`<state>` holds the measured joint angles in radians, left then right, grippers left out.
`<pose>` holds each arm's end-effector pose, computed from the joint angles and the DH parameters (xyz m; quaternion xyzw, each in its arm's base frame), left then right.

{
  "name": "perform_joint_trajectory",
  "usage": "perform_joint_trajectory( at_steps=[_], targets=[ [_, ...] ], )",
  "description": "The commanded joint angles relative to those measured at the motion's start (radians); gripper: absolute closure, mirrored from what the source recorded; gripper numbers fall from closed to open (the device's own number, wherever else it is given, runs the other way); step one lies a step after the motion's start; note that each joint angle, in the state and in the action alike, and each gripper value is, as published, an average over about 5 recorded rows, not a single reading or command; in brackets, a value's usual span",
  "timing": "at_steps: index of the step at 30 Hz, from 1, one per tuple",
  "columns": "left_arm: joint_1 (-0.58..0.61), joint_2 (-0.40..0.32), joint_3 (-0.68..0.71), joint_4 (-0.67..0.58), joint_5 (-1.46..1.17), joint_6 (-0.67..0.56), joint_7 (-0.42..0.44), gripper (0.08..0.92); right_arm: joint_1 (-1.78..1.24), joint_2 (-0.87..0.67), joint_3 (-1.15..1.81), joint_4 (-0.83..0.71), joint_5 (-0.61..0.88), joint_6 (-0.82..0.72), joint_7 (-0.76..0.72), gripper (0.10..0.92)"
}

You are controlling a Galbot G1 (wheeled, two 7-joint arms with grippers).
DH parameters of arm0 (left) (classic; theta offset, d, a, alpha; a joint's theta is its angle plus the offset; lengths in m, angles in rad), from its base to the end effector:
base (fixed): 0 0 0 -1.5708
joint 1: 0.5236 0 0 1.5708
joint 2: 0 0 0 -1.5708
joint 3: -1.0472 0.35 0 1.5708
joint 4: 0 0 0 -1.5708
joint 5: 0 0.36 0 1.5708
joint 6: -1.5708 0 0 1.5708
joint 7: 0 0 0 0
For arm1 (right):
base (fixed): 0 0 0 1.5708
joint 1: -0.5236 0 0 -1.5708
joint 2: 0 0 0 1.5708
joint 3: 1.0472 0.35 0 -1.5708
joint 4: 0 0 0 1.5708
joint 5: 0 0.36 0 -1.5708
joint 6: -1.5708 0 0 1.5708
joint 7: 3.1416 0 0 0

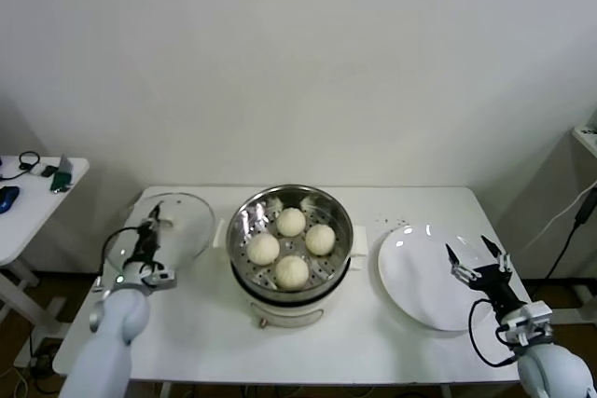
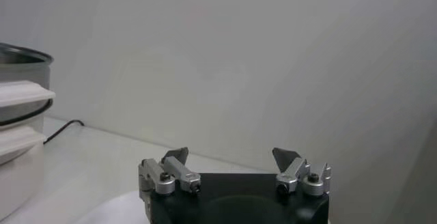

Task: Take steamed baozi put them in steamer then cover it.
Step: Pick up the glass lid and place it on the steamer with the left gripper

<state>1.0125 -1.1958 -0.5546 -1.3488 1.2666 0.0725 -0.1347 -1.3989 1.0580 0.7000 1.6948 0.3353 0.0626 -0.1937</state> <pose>0.3645 0.1674 -0.3830 0.0506 -0.6746 -0.7331 0.0702 0.2491 -0.2045 -0.3422 0.0618 -0.9915 0.0974 0.0608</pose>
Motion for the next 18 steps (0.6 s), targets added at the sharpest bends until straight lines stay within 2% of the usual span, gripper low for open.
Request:
perform_joint_trajectory(
  at_steps=[1, 10, 18],
  targets=[
    [0.206, 0.067, -0.04, -0.367, -0.054, 0.179, -0.009, 0.85, 0.011, -0.003, -0.004, -0.006, -0.005, 0.002, -0.005, 0.203],
    [0.353, 0.114, -0.05, -0.635, -0.083, 0.317, 0.02, 0.85, 0.044, -0.017, -0.033, -0.026, -0.017, 0.006, -0.011, 0.203],
    [0.35, 0.227, 0.09, -0.796, -0.104, 0.449, 0.085, 0.85, 0.087, -0.022, -0.083, -0.042, -0.031, 0.001, -0.003, 0.203]
  ],
)
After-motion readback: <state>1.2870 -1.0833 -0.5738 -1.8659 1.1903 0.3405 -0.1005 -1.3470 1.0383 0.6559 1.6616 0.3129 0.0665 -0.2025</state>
